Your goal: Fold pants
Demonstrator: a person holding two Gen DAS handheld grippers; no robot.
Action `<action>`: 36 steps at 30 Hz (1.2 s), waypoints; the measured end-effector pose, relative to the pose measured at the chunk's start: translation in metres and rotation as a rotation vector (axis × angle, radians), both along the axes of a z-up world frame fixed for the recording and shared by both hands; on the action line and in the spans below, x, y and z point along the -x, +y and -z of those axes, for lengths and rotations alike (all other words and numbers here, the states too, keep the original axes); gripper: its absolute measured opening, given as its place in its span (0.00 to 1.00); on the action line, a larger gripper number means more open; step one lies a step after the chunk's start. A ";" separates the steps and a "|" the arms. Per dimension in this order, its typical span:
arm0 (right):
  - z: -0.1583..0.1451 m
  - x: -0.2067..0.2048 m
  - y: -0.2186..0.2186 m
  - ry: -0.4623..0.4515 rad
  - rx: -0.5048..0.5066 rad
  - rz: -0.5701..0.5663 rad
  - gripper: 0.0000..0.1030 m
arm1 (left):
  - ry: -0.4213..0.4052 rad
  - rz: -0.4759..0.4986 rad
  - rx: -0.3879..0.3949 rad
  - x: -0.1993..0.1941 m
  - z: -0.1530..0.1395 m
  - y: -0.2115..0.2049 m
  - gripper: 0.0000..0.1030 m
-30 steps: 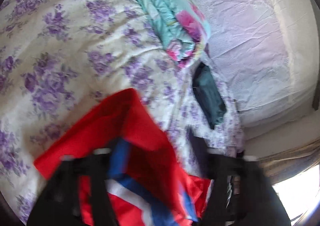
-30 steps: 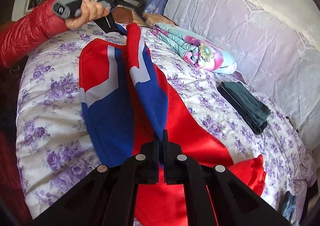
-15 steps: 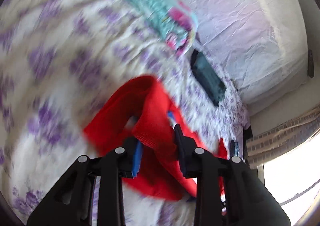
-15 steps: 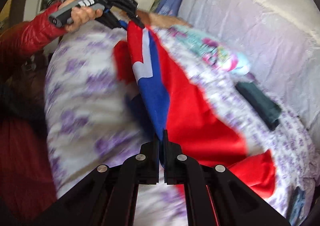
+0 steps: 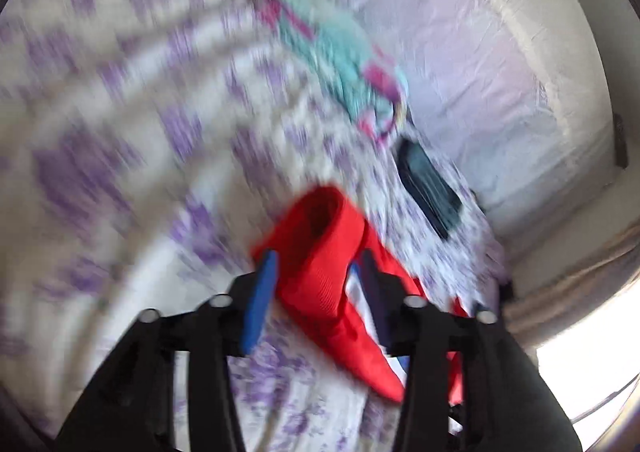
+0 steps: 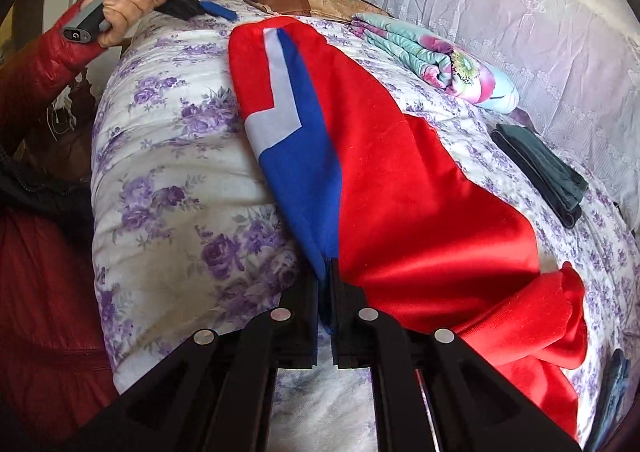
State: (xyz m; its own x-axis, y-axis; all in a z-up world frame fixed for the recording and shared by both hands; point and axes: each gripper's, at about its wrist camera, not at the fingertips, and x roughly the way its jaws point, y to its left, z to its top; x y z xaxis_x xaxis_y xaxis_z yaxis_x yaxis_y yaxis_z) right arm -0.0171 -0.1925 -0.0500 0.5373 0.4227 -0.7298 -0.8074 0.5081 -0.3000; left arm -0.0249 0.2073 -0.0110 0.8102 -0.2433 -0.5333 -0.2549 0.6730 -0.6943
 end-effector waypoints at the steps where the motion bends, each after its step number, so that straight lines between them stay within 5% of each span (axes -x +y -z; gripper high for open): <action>1: 0.000 0.000 0.000 0.003 -0.003 0.002 0.06 | -0.026 0.009 -0.007 0.005 -0.008 -0.003 0.43; 5: 0.000 0.000 0.000 -0.006 0.001 0.008 0.06 | -0.058 0.161 0.006 -0.007 -0.012 -0.032 0.45; 8: 0.001 0.000 0.000 -0.010 0.002 0.012 0.06 | 0.039 0.227 -0.003 -0.039 0.015 -0.056 0.51; 11: 0.000 0.000 -0.001 -0.004 -0.004 0.013 0.07 | 0.100 0.199 0.034 -0.059 0.050 -0.050 0.27; 14: 0.001 0.000 -0.002 0.000 -0.007 0.015 0.08 | 0.066 0.158 0.127 -0.045 0.042 -0.035 0.28; 18: 0.000 -0.004 -0.003 0.022 -0.020 0.014 0.08 | -0.001 0.224 -0.011 -0.031 -0.003 -0.066 0.43; 22: -0.001 -0.007 -0.005 0.043 -0.038 0.014 0.09 | -0.003 0.467 -0.066 -0.051 -0.013 -0.149 0.56; 25: -0.014 -0.016 -0.023 0.133 -0.148 0.030 0.38 | 0.096 0.581 -0.141 -0.079 0.017 -0.203 0.55; 26: -0.022 -0.020 -0.034 0.168 -0.209 0.061 0.47 | 0.132 0.608 -0.179 -0.085 0.032 -0.218 0.55; 28: -0.041 -0.036 -0.063 0.229 -0.335 0.152 0.47 | 0.118 0.604 -0.272 -0.083 0.044 -0.232 0.56; 31: -0.070 -0.071 -0.103 0.248 -0.446 0.369 0.47 | 0.018 0.656 -0.351 -0.068 0.044 -0.244 0.76; 33: -0.084 -0.100 -0.117 0.198 -0.418 0.557 0.51 | -0.008 0.673 -0.383 -0.063 0.045 -0.248 0.83; 36: -0.088 -0.144 -0.117 0.193 -0.341 0.687 0.56 | -0.016 0.690 -0.406 -0.066 0.045 -0.254 0.86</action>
